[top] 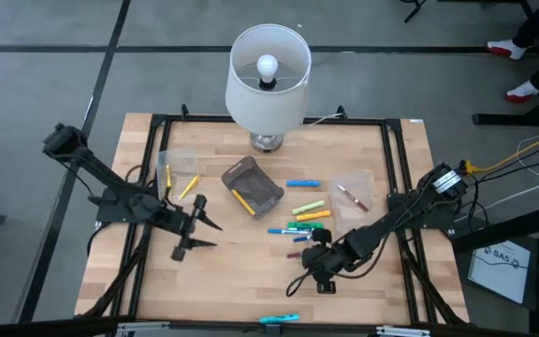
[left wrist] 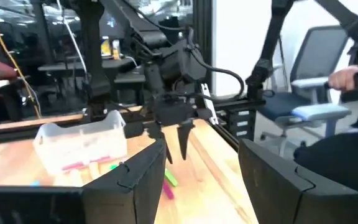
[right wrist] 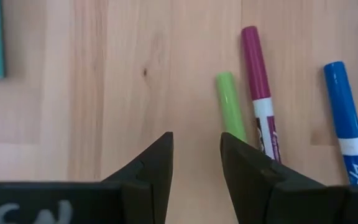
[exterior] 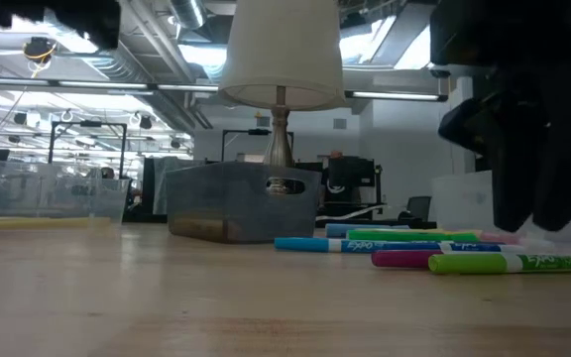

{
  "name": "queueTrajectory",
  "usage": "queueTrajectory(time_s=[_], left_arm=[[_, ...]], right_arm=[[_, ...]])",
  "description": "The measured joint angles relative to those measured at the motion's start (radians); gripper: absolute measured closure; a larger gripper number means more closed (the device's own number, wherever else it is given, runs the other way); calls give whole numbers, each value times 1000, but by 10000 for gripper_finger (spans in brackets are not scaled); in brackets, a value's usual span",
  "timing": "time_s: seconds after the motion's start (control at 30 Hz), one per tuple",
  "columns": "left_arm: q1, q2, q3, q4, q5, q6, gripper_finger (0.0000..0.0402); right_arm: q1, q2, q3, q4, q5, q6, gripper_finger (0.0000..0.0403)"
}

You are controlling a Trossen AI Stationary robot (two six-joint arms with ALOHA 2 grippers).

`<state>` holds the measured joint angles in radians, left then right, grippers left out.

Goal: Pick & Place Markers
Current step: Put the purple highlighter into the right transparent bin

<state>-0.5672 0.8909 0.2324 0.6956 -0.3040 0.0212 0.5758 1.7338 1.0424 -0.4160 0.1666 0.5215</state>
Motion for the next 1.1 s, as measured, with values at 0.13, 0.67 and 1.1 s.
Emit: queueTrajectory(time_s=[0.13,0.67,1.1], left_arm=[[79,-122,-103,38,75,-27,206],[311,-448,-224,-166,116,-69,206],[352,-717,-224,-502,62,-94,205]], right_arm=[[0,6,0,-12,40,-7,270],[0,6,0,-32,60,-36,270],[0,6,0,-54,77,-36,270]])
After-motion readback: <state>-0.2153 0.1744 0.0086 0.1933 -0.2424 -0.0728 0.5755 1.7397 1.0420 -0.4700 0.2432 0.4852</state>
